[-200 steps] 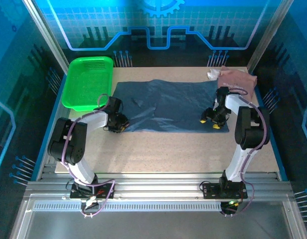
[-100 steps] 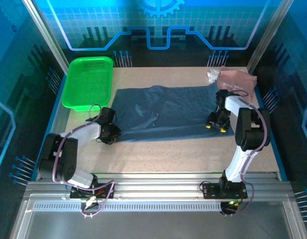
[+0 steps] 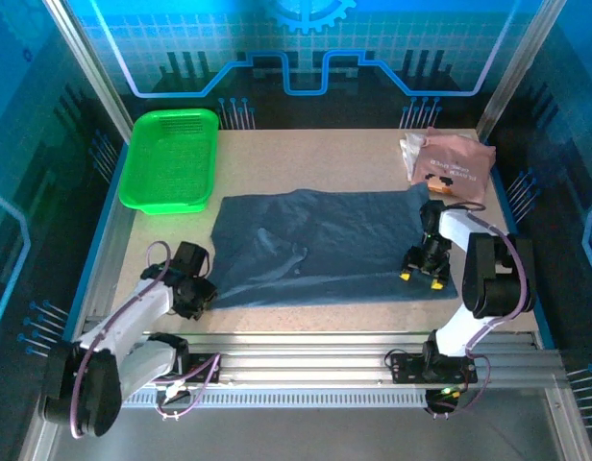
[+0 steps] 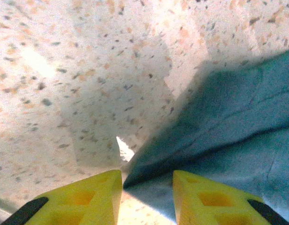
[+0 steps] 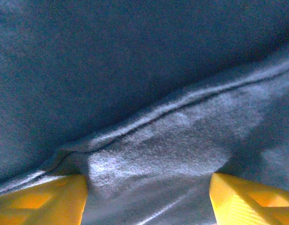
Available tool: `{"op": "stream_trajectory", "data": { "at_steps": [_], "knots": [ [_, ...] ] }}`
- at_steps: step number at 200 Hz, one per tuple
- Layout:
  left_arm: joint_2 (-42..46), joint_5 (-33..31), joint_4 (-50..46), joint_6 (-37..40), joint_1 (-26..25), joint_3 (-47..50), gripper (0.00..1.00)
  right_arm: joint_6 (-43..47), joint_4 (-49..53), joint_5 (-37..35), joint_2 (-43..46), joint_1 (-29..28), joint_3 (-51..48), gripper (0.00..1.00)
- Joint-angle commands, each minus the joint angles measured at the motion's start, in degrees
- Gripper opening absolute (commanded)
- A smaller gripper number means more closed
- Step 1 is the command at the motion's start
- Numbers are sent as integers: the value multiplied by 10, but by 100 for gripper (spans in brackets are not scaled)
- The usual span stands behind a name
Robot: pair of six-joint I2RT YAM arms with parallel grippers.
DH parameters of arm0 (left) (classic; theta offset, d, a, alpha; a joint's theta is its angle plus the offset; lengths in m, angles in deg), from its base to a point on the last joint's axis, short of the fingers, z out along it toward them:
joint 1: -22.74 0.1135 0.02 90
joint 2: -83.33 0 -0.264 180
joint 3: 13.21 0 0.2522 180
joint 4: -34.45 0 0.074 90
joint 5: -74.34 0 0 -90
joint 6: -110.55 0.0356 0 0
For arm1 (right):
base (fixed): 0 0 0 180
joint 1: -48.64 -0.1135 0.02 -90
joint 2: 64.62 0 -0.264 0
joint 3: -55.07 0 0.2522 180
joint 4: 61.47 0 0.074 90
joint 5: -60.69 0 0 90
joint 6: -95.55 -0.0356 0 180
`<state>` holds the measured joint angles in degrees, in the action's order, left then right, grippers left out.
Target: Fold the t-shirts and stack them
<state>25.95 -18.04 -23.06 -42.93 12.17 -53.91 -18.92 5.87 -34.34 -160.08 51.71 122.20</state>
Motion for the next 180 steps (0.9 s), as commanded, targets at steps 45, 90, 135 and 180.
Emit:
{"op": "stream_trajectory", "data": {
  "at_steps": [45, 90, 135, 180],
  "knots": [
    [-107, -17, -4, 134, -3, -309, 72, 14, 68, 61, 62, 3, 117, 86],
    [-416, 37, -43, 277, -5, -642, 79, 132, 6, 113, -2, 18, 280, 100],
    [-598, 22, -59, 300, 2, -791, 76, 152, -6, 129, -151, 62, 426, 98],
    [-681, -5, -57, 305, 14, -834, 72, 166, 13, 87, -266, 67, 518, 93]
  ]
}}
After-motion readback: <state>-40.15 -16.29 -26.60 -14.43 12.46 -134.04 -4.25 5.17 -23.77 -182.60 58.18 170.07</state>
